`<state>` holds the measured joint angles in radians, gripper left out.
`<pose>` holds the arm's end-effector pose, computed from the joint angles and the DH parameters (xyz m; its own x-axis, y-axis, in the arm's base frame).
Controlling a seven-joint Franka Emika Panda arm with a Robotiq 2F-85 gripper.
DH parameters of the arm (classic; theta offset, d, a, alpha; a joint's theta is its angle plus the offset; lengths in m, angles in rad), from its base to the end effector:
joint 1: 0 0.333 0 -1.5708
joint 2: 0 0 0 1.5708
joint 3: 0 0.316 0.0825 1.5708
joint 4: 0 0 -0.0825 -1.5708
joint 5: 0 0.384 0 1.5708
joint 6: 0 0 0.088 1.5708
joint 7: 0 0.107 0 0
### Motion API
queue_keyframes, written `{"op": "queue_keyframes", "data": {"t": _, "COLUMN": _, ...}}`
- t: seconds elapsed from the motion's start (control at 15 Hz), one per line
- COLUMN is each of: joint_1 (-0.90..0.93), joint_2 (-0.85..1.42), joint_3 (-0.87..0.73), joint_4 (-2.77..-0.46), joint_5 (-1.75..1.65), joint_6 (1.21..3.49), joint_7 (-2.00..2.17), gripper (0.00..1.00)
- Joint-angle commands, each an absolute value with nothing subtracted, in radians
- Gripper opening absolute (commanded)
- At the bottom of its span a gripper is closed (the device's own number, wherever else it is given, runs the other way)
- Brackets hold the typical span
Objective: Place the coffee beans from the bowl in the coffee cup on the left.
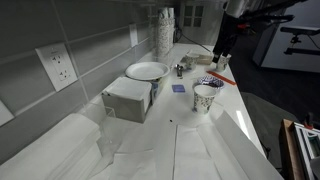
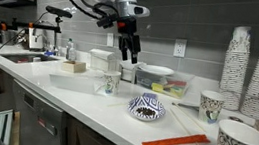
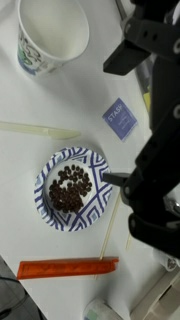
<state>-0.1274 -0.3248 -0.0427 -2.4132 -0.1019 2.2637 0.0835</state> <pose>0.4501 -0.0806 0.4504 0.9666 -0.1847 0.1778 -0.1981 -0.9783 0.0602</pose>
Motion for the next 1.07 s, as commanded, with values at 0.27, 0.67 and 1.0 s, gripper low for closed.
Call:
{"op": "queue_keyframes", "data": {"t": 0.27, "joint_1": -0.175, "joint_2": -0.142, "joint_3": -0.084, "joint_4": -2.427, "joint_5": -0.176, "joint_6": 2.400, "joint_7": 0.156, "gripper": 1.00}}
{"op": "queue_keyframes", "data": {"t": 0.67, "joint_1": -0.156, "joint_2": -0.025, "joint_3": -0.085, "joint_4": -2.399, "joint_5": -0.187, "joint_6": 2.461, "joint_7": 0.190, "gripper": 1.00}}
{"op": "queue_keyframes", "data": {"t": 1.0, "joint_1": -0.130, "joint_2": 0.062, "joint_3": -0.086, "joint_4": -2.362, "joint_5": -0.212, "joint_6": 2.520, "joint_7": 0.230, "gripper": 1.00}}
